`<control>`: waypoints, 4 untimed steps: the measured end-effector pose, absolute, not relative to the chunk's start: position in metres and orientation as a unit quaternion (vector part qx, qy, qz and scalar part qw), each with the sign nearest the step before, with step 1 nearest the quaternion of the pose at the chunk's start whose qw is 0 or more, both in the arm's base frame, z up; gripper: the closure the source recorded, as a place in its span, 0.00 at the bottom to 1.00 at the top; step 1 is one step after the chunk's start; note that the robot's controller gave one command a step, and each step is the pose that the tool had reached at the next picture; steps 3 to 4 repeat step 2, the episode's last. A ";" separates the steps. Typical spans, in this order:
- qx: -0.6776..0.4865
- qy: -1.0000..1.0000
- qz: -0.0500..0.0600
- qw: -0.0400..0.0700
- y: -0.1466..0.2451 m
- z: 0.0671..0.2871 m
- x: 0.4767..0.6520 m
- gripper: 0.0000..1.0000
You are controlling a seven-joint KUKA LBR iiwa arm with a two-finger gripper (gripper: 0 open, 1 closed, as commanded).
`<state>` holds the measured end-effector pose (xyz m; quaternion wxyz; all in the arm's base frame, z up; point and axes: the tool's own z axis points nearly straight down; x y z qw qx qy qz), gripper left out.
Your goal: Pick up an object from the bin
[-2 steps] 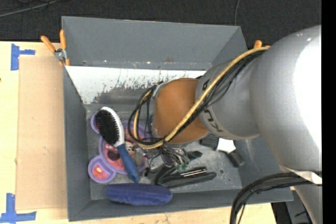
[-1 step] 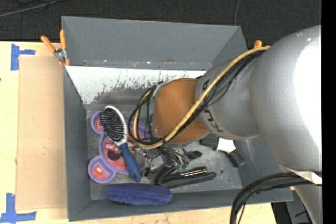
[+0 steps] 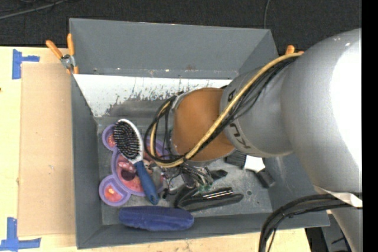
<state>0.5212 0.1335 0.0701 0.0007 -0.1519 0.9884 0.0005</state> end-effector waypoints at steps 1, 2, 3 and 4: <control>-0.219 0.976 0.000 0.000 0.173 0.199 0.476 1.00; -0.219 0.976 0.000 0.000 0.173 0.199 0.476 1.00; -0.219 0.976 0.000 0.000 0.173 0.199 0.476 1.00; -0.219 0.976 0.000 0.000 0.173 0.199 0.476 1.00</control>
Offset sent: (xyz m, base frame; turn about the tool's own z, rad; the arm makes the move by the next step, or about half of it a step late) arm 0.0000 0.0000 0.0000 0.0000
